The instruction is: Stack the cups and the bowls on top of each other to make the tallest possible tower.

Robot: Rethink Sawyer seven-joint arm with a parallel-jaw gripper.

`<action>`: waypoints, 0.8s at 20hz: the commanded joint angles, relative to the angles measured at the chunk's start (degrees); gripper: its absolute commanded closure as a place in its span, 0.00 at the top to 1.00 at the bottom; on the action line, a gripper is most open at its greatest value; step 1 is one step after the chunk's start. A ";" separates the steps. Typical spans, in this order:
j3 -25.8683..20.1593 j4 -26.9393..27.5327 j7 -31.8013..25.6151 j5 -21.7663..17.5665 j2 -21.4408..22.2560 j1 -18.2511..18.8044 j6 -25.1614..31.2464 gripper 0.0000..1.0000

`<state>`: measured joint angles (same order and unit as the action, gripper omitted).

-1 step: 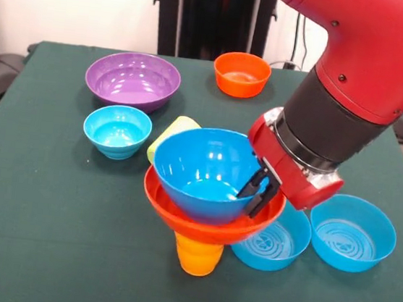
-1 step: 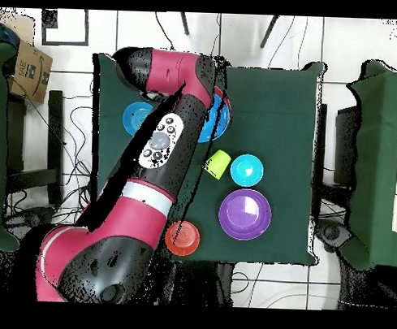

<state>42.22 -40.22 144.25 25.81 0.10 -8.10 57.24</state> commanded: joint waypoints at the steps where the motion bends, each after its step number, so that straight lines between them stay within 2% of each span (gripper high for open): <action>1: -5.12 3.27 5.62 0.34 -0.76 0.75 5.63 0.00; 9: -4.41 6.49 5.93 1.02 -1.29 1.91 8.93 0.00; 16: -4.70 6.72 5.82 1.14 -0.78 2.15 10.12 0.00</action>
<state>42.24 -35.13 144.25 25.99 -1.36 -7.28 60.86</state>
